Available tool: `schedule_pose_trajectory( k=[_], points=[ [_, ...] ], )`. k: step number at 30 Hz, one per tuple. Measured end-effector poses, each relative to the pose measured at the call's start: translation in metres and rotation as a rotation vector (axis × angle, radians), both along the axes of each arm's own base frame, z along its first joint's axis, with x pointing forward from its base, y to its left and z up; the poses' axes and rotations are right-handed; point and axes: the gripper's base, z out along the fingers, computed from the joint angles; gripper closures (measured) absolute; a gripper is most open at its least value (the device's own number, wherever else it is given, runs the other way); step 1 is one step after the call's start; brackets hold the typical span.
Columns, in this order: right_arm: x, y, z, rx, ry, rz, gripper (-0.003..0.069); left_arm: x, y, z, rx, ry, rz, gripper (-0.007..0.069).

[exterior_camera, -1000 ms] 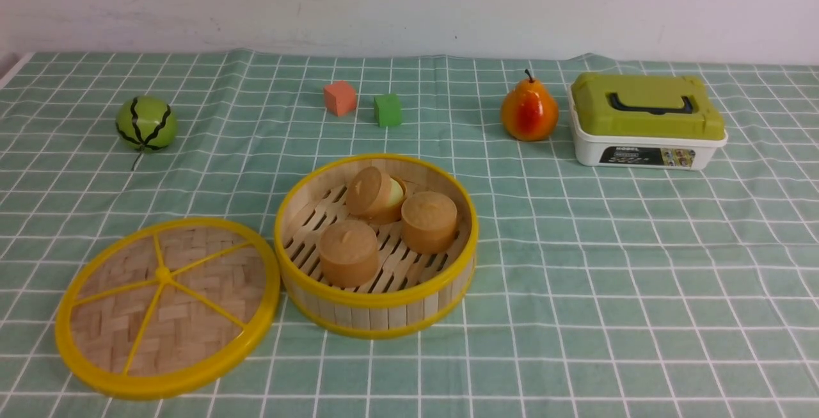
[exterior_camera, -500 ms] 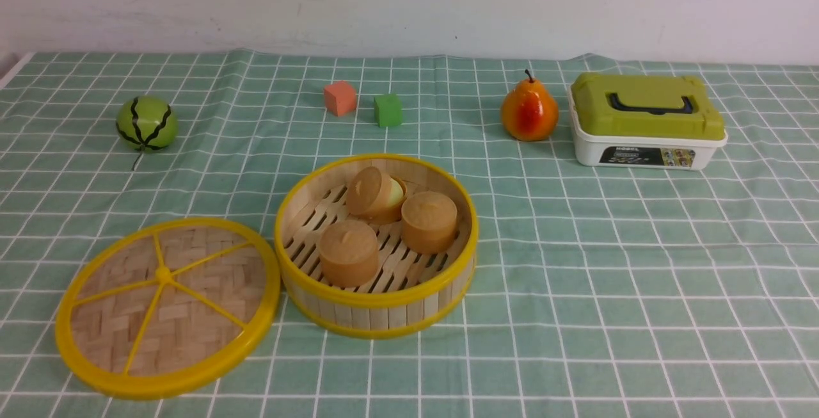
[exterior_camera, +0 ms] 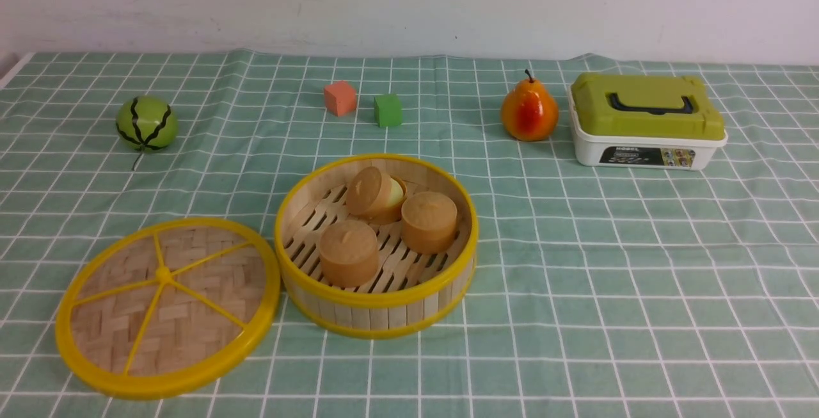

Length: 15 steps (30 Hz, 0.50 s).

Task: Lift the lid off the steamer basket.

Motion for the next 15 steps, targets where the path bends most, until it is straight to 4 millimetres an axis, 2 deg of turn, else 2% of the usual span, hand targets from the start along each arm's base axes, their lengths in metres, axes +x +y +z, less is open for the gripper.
schedule_pose_trajectory(
  k=[15],
  points=[
    [0.0,0.0,0.0,0.0,0.0,0.0,0.0418,0.0,0.0,0.0,0.0,0.0,0.0,0.0585]
  ],
)
